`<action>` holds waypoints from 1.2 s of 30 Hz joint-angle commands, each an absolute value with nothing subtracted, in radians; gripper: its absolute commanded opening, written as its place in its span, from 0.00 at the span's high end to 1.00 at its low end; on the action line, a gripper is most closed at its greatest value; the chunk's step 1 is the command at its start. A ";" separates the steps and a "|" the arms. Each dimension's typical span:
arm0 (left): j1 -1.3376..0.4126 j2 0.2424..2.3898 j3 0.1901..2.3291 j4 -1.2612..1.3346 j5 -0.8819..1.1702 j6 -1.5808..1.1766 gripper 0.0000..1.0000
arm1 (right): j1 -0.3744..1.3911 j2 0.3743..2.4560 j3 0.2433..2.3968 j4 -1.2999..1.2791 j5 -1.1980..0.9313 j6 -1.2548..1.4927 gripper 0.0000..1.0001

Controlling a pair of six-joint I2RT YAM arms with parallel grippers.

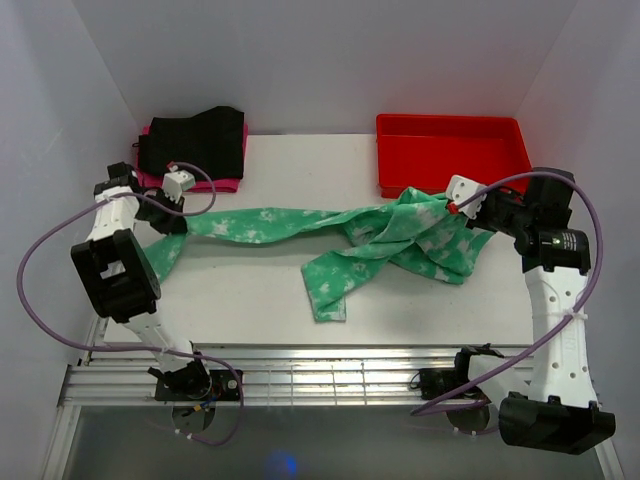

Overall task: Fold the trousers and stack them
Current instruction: Flatten the trousers out

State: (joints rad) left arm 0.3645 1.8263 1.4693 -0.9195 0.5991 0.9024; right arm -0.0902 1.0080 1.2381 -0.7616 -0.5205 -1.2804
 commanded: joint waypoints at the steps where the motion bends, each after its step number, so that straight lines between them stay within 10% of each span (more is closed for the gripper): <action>1: 0.362 1.647 1.338 -1.084 0.658 1.133 1.00 | -0.092 0.945 1.282 -0.683 -0.554 -1.188 0.92; 9: 0.362 1.407 1.140 -1.402 0.620 1.450 1.00 | -0.094 0.796 1.267 -0.745 -0.572 -1.196 0.92; 13: 0.362 1.427 1.193 -1.299 0.674 1.319 0.57 | -0.092 0.845 1.229 -0.738 -0.601 -1.161 0.92; 14: 0.362 1.417 1.218 -1.240 0.710 1.292 0.30 | -0.092 0.865 1.209 -0.718 -0.589 -1.138 0.92; 17: 0.297 1.358 1.269 -1.145 0.874 1.187 0.17 | -0.091 0.965 1.209 -0.635 -0.571 -1.053 0.92; 26: -0.461 1.198 1.063 -0.732 0.701 0.720 0.13 | -0.080 1.206 1.331 -0.557 -0.509 -0.899 0.92; 36: -0.891 1.371 0.844 -0.385 0.355 0.514 0.13 | -0.075 1.230 1.263 -0.525 -0.456 -0.864 0.92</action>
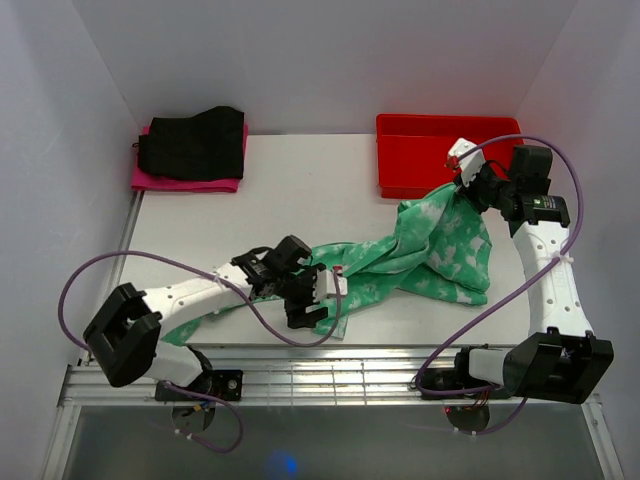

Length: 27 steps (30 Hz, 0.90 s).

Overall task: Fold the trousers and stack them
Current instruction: Flatten the trousers out

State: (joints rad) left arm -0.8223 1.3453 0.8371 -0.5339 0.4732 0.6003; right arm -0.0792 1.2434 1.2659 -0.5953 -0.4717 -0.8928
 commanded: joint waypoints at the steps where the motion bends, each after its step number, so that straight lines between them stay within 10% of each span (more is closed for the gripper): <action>1: -0.911 1.399 0.851 -0.382 0.330 0.506 0.13 | -0.075 1.229 1.255 -0.525 -0.456 -0.862 0.92; 8: -0.965 1.612 0.856 -0.265 0.177 0.468 0.23 | -0.075 1.221 1.233 -0.523 -0.454 -0.859 0.92; 13: -0.963 1.520 0.912 -0.395 0.291 0.514 0.89 | -0.075 1.189 1.221 -0.555 -0.457 -0.917 0.92; 15: -0.950 1.392 0.946 -0.535 0.438 0.540 0.97 | -0.075 1.167 1.215 -0.584 -0.460 -0.951 0.92; 27: -0.418 0.991 1.100 -0.645 0.681 0.272 1.00 | -0.003 1.061 1.175 -0.680 -0.526 -1.134 0.92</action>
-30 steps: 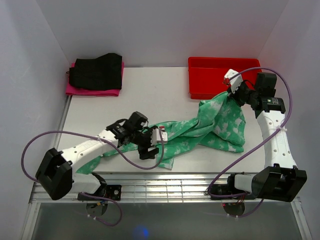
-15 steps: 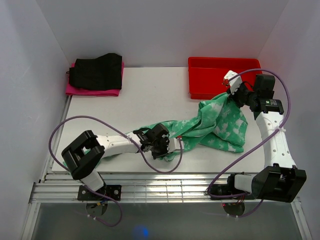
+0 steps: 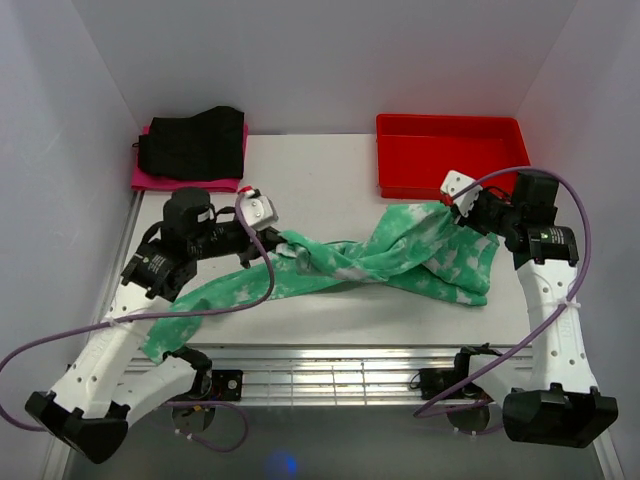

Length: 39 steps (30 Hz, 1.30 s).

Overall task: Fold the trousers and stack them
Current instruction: Flatten the trousers out

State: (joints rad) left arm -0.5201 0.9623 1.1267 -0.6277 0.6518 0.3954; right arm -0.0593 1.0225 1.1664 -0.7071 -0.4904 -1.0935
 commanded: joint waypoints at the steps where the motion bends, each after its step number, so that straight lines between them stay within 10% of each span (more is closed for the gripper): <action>1: -0.341 1.000 1.094 -0.620 0.651 0.246 1.00 | 0.039 1.084 1.177 -0.658 -0.500 -1.120 0.92; 10: 0.135 1.524 1.293 -0.287 0.519 0.069 1.00 | 0.212 1.650 1.506 -0.451 -0.307 -0.947 0.92; 12: 0.158 1.636 1.363 -0.284 0.506 0.075 1.00 | 0.224 1.808 1.703 -0.480 -0.284 -0.908 0.60; 16: 0.202 1.810 1.544 -0.452 0.587 0.187 0.46 | 0.215 1.884 1.929 -0.597 -0.238 -0.778 0.05; 17: 0.207 1.796 1.551 -0.465 0.597 0.237 0.13 | 0.183 1.864 1.933 -0.612 -0.245 -0.755 0.09; 18: 0.212 1.781 1.552 -0.498 0.609 0.280 0.02 | 0.157 1.809 1.931 -0.662 -0.267 -0.724 0.10; 28: 0.273 1.526 1.293 -1.176 0.706 0.971 0.02 | -0.331 1.508 1.465 -1.132 -0.404 -0.875 0.07; 39: 0.449 1.440 1.035 -1.198 0.650 1.153 0.02 | -0.474 1.601 1.143 -1.042 -0.379 -0.898 0.09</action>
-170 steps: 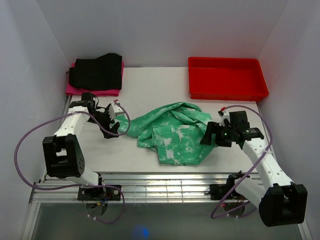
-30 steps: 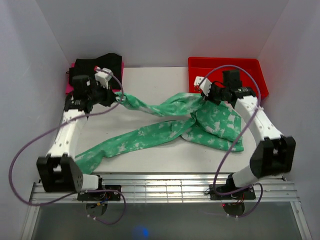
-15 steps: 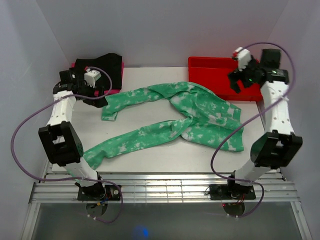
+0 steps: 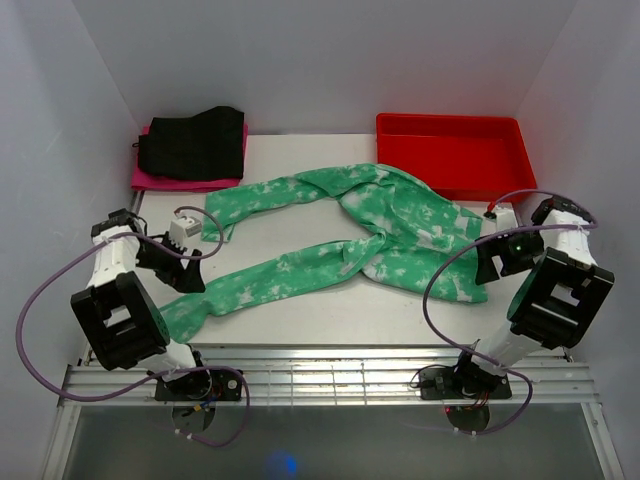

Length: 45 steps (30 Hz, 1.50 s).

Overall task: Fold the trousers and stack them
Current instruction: Flatten the trousers out

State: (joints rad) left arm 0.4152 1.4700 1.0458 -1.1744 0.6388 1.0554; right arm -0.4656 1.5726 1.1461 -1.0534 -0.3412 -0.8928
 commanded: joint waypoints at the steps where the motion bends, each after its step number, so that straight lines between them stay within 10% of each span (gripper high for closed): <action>1: 0.481 1.456 1.031 -1.190 0.655 1.158 0.02 | -0.477 1.615 1.119 -1.032 -0.393 -0.884 0.09; 7: 0.580 1.491 1.003 -1.206 0.657 1.265 0.02 | -0.477 1.660 1.022 -0.927 -0.517 -0.864 0.01; 16: 0.718 1.435 0.935 -1.333 0.548 1.665 0.02 | -0.502 1.618 1.058 -0.926 -0.575 -0.868 0.92; 25: 0.765 1.310 0.724 -1.218 0.430 1.833 0.05 | -0.610 1.578 1.273 -1.150 -0.601 -0.991 0.92; 28: 0.767 1.299 0.732 -1.241 0.446 1.850 0.47 | -0.644 1.580 1.298 -1.198 -0.574 -1.041 0.92; 29: 0.765 1.322 0.791 -1.271 0.462 1.856 0.75 | -0.661 1.583 1.310 -1.209 -0.569 -1.054 0.92; 32: 0.767 1.393 0.940 -1.408 0.600 1.798 1.00 | -0.681 1.592 1.333 -1.229 -0.539 -1.077 0.92; 45: 0.698 2.248 1.738 -1.404 0.917 0.886 1.00 | -0.689 1.825 1.575 -1.147 -0.545 -0.957 0.92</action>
